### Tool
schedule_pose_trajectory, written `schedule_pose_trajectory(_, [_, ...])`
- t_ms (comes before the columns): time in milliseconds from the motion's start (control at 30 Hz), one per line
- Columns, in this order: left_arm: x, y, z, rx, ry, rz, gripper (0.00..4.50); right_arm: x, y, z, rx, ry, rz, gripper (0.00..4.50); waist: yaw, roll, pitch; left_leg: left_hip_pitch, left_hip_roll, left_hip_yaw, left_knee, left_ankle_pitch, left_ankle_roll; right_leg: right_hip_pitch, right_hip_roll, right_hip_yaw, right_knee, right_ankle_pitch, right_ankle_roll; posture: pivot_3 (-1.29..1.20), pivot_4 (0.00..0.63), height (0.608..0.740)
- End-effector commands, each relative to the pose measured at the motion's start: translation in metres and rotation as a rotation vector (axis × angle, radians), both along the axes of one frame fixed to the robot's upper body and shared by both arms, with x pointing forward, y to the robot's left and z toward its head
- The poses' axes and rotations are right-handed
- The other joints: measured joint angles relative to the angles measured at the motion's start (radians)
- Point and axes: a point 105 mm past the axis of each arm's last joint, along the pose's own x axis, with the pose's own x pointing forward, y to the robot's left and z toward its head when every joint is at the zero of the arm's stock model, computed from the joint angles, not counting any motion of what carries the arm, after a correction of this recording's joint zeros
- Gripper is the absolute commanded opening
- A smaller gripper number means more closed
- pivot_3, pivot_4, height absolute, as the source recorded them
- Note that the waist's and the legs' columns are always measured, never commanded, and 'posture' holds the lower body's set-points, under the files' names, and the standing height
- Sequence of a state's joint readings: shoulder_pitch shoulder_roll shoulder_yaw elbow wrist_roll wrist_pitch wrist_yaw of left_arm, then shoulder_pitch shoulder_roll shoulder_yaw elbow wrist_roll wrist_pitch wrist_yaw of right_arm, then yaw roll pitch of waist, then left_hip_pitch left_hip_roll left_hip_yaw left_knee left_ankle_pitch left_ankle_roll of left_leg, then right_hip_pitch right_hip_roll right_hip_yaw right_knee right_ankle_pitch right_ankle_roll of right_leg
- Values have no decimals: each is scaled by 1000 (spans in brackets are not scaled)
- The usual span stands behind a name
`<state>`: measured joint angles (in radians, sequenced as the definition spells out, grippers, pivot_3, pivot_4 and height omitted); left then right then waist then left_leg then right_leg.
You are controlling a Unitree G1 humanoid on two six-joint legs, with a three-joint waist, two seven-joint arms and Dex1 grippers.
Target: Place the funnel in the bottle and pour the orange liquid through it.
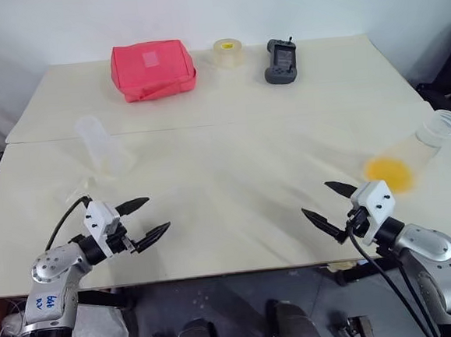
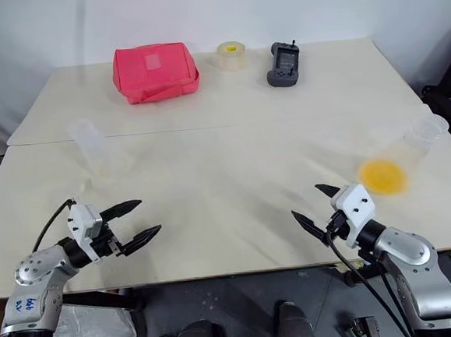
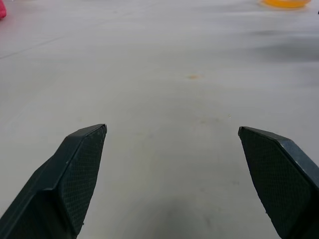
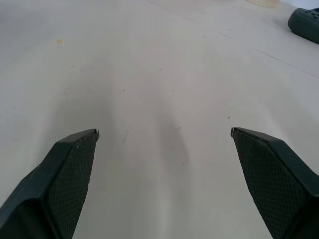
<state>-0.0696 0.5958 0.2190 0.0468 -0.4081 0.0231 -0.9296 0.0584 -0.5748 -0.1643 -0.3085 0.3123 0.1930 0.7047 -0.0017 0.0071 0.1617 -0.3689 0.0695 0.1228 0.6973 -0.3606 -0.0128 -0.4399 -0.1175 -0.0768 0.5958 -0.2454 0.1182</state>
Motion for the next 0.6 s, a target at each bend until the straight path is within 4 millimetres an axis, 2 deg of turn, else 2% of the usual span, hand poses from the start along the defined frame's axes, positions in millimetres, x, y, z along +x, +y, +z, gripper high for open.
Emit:
schedule_pose_trajectory(33, [2, 0, 13, -22, -32, 19, 4500, 0, -1, 12, -1, -53, 6, 4446, 0, 0, 0, 0, 0, 0, 0, 0, 0, 0, 0, 0, 0, 0, 0, 0, 150, 740])
schedule_pose_trajectory(333, [8, -1, 23, -51, 11, 109, 4500, 7, 3, 19, 12, -64, 29, 4446, 0, 0, 0, 0, 0, 0, 0, 0, 0, 0, 0, 0, 0, 0, 1, 0, 150, 740])
schedule_pose_trajectory(600, [-10, 24, 44, -98, -52, 253, 4500, 15, 14, 37, 38, -83, 134, 4446, -3, 0, 0, 0, 0, 0, 0, 0, -1, -1, 0, 0, 2, 0, 1, 0, 150, 740])
